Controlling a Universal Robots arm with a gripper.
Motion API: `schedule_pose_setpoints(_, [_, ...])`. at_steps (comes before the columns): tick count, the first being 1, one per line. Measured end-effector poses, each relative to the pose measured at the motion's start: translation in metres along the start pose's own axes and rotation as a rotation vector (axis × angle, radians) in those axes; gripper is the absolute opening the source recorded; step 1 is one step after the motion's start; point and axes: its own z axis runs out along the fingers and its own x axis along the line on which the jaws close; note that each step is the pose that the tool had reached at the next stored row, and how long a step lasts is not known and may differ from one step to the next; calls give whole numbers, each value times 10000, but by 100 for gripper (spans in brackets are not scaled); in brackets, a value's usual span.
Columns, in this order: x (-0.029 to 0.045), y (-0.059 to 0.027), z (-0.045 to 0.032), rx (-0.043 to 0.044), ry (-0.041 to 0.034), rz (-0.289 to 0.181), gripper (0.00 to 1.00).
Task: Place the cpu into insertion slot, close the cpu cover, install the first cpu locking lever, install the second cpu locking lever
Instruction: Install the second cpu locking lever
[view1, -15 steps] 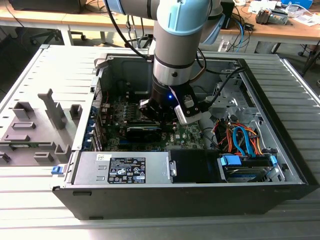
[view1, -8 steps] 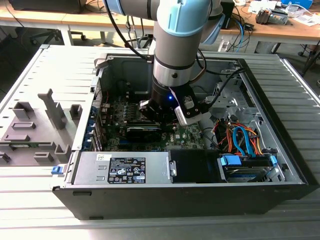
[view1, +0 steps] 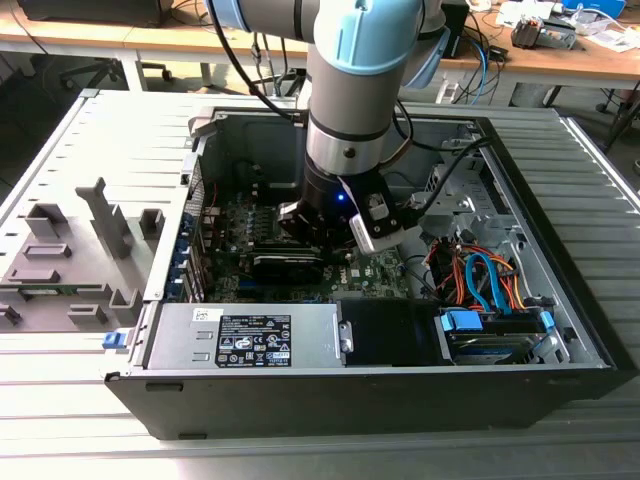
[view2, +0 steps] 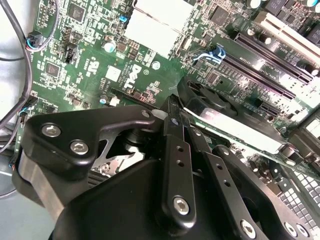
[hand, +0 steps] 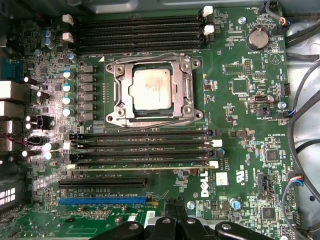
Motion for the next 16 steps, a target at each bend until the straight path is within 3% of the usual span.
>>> schedule_pose_setpoints(16, [-2,-17,14,9,0,-1,11])
